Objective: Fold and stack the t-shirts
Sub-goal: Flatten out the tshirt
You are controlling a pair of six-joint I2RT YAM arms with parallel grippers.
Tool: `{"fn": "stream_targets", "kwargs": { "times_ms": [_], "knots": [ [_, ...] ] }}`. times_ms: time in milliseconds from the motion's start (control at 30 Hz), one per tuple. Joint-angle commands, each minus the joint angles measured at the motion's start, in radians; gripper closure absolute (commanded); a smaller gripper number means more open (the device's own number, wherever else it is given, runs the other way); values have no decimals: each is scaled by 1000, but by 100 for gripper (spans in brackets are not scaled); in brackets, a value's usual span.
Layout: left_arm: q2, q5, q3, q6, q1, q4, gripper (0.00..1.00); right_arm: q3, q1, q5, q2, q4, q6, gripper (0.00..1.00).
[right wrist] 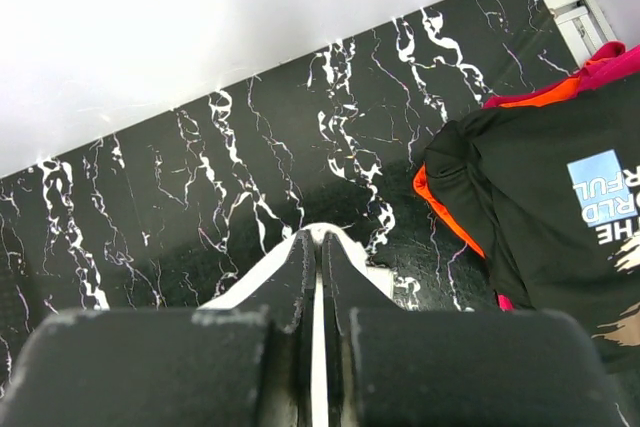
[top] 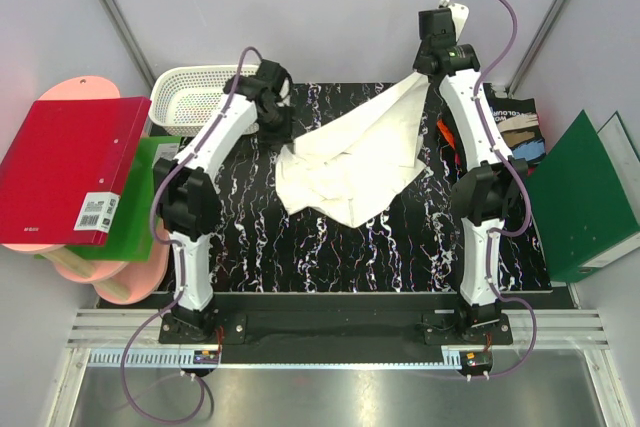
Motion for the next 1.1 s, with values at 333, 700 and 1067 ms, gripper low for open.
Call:
{"fn": "stream_targets", "kwargs": {
  "times_ms": [333,700,1067],
  "knots": [
    [-97,-39,-202,239,-415,120,2,38,-27,-37,3,43,18,100],
    [90,-415,-81,340,-469,65,16,1,-42,-54,-11,43,19,100],
    [158,-493,-53,352,-509,72,38,-25,-59,-85,-25,42,27,100]
  ]
}}
